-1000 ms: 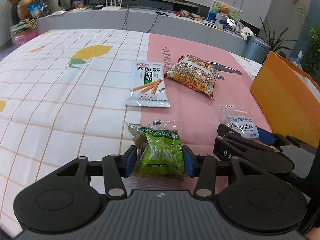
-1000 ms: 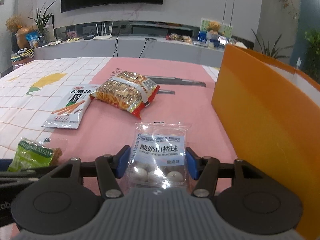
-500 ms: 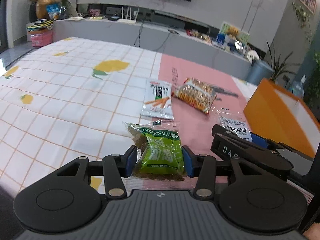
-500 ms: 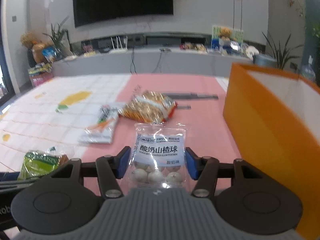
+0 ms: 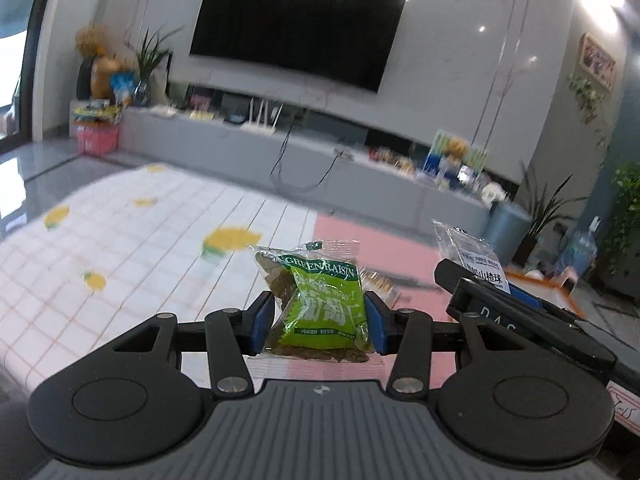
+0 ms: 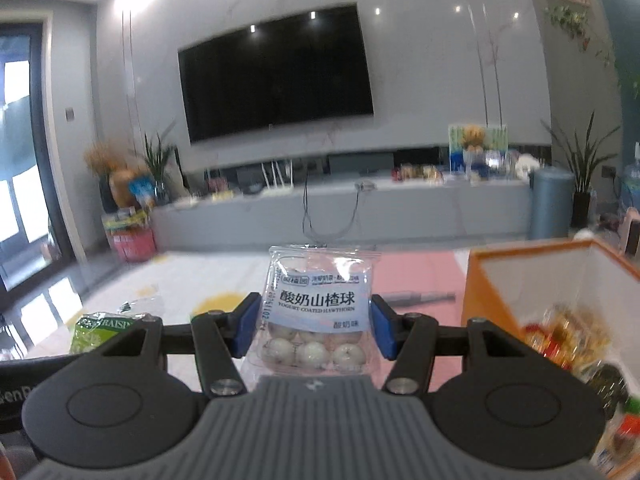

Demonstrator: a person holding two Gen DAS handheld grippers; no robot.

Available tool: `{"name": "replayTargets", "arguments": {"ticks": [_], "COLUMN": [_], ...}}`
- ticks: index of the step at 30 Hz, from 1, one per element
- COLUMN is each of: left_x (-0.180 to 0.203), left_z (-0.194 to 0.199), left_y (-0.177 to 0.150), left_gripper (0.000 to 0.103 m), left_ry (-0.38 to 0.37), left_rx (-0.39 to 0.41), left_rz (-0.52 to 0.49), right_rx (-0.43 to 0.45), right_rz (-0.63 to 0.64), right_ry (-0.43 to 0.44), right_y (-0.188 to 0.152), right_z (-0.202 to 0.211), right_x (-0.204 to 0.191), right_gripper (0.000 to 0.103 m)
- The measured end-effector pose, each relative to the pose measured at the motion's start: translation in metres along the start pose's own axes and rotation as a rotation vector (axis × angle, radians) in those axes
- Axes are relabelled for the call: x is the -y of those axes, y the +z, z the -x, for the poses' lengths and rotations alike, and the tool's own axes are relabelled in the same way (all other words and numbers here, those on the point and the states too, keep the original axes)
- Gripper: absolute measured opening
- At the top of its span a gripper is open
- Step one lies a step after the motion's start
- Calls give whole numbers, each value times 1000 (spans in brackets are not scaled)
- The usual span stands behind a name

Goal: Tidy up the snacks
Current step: 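Carry the raisin pack with the left gripper while the right carries the egg pack over the box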

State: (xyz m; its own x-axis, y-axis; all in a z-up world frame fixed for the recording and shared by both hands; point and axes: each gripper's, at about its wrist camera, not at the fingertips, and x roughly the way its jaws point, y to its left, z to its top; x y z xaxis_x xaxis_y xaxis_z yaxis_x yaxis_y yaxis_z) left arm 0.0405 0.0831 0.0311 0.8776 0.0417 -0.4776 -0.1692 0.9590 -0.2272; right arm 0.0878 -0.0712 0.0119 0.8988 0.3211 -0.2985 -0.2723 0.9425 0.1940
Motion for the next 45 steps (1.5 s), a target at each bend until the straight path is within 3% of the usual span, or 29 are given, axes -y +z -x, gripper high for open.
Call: {"name": "replayTargets", "arguments": {"ticks": [4, 6, 10, 17, 25, 32, 39, 41, 45], "left_x": [21, 31, 54, 107, 172, 220, 253, 257, 268], "left_z": [18, 23, 22, 2, -39, -93, -159, -170, -193], "left_y": [15, 21, 32, 38, 27, 9, -17, -23, -32], "left_gripper": [54, 54, 54, 54, 54, 54, 54, 54, 54], "left_ry": [-15, -29, -81, -165, -265, -352, -263, -261, -186], "left_rx": [75, 94, 98, 92, 9, -156, -295, -299, -304], "left_rz": [-41, -70, -80, -136, -197, -226, -271, -267, -304], "right_rx": [55, 125, 217, 256, 155, 48, -31, -52, -88], "right_rz": [-44, -41, 36, 55, -26, -117, -215, -252, -294], "right_ry": [22, 10, -77, -182, -256, -292, -200, -196, -201], "right_y": [20, 28, 43, 71, 70, 56, 44, 43, 36], "right_z": [20, 35, 58, 93, 87, 74, 50, 43, 35], "right_x": [14, 21, 35, 96, 179, 224, 249, 256, 263], "right_gripper": [56, 56, 56, 56, 56, 57, 57, 57, 57]}}
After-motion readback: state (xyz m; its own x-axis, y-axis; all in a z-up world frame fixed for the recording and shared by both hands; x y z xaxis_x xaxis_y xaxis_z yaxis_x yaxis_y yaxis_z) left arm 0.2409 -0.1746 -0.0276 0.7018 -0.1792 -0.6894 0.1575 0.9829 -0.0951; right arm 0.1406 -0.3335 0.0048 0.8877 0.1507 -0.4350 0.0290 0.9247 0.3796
